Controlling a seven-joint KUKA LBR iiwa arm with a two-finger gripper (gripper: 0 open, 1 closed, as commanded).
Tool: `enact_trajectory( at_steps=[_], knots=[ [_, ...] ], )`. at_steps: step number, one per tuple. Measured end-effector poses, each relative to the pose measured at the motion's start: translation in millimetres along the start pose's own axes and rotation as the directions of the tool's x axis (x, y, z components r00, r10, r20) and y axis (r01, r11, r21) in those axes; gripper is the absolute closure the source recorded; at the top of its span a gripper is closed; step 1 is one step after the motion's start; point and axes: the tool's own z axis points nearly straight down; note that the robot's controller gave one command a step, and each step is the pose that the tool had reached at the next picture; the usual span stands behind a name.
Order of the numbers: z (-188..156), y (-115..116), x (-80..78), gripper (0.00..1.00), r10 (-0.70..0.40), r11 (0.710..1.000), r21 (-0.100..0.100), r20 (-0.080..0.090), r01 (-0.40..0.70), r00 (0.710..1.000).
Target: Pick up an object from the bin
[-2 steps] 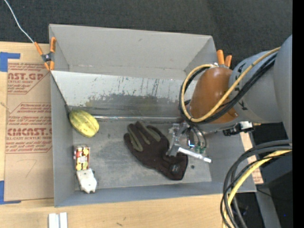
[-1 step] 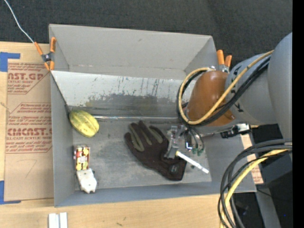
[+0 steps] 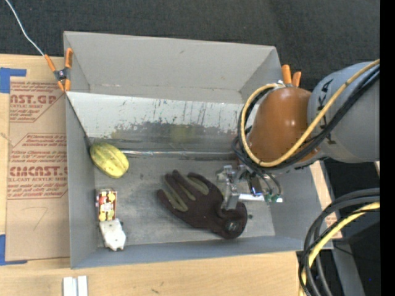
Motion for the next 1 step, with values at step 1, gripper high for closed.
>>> enact_trajectory(
  at_steps=[1],
  knots=[
    [42.6, 26.8, -4.3, 1.0, 0.075, 0.997, -0.001, 0.005, -0.075, 0.997]
  ],
)
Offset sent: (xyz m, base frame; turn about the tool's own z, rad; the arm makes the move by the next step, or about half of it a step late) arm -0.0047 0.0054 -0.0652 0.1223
